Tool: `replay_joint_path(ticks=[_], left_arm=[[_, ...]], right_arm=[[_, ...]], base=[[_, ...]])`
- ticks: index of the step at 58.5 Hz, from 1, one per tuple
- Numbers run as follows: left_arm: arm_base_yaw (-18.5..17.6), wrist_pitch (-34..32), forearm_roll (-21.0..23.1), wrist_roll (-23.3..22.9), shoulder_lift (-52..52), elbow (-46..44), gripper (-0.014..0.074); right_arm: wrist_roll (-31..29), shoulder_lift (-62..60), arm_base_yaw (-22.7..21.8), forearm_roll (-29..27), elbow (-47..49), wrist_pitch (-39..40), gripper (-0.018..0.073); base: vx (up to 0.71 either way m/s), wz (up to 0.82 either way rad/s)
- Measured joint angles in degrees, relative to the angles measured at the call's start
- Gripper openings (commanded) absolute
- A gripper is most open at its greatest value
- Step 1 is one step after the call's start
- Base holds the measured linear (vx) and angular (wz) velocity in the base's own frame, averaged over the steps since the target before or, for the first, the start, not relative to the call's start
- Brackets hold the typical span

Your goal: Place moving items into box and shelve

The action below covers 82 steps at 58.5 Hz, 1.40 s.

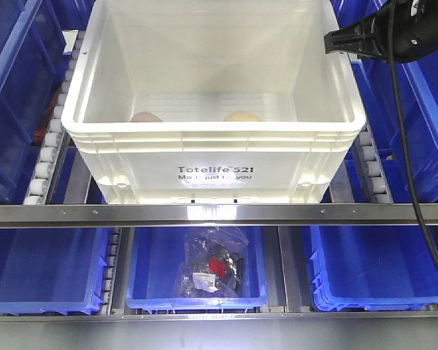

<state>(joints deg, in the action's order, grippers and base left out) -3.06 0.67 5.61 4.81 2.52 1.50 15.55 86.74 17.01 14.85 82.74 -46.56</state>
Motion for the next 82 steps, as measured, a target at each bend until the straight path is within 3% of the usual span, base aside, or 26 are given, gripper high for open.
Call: replay_joint_path(ticks=[46,62,82], left_arm=[[0.0,-0.32,0.01,0.0,0.0,0.0,-0.0006],[0.0,-0.32,0.01,0.0,0.0,0.0,-0.0006],[0.0,-0.32,0.01,0.0,0.0,0.0,-0.0006]], right_arm=[[0.0,0.0,0.0,0.0,0.0,0.0,-0.0008],[0.0,0.0,0.0,2.81,0.0,-0.62,-0.0008],[0.4,-7.21,0.15,-3.77,0.07,-3.13,-0.0008]], base=[[0.0,0.0],[0.0,0.0],[0.0,0.0]])
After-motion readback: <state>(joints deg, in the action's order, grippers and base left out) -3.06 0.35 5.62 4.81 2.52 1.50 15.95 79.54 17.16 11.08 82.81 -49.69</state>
